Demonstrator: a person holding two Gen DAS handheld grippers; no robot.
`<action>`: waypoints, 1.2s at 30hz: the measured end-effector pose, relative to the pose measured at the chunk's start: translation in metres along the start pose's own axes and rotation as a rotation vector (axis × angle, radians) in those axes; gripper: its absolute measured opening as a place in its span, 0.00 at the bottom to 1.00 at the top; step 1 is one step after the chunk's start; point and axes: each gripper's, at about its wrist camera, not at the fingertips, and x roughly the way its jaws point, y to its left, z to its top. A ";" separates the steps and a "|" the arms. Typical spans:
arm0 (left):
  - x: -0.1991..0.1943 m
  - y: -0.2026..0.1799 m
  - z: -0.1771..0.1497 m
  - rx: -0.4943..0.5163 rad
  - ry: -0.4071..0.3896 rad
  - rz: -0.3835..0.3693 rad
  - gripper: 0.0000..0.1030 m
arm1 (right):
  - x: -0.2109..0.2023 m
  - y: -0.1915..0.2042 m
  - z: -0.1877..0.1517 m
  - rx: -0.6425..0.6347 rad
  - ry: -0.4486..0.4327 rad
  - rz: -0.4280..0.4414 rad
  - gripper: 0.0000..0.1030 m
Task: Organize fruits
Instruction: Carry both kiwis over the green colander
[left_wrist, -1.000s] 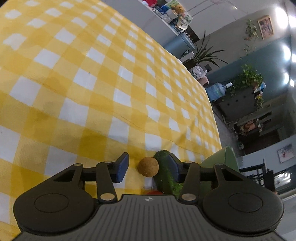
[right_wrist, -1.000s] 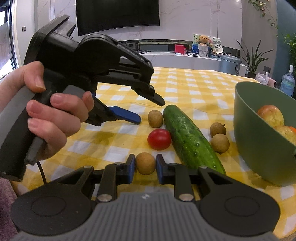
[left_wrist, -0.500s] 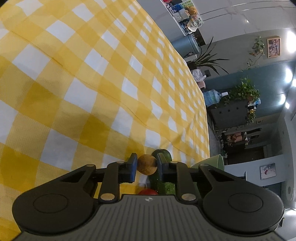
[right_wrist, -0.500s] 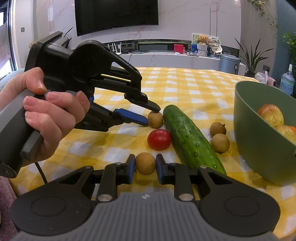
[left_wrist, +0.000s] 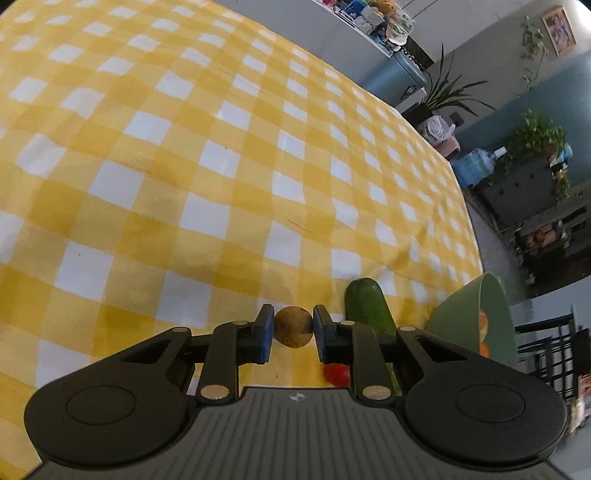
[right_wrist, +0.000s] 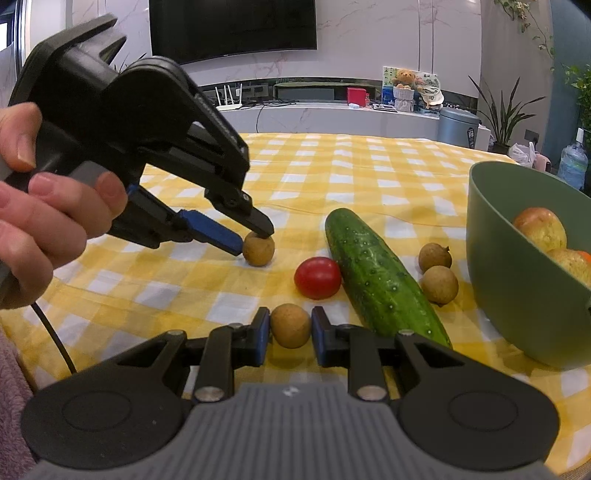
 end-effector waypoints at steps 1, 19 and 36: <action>0.001 -0.002 0.000 0.008 -0.003 0.003 0.26 | 0.000 0.000 0.000 0.000 -0.001 0.001 0.20; 0.012 -0.019 -0.009 0.131 -0.036 0.038 0.36 | 0.000 -0.002 -0.002 0.004 -0.004 0.004 0.20; -0.008 -0.016 -0.008 0.106 -0.076 -0.079 0.30 | -0.006 -0.003 0.000 0.033 -0.022 0.022 0.20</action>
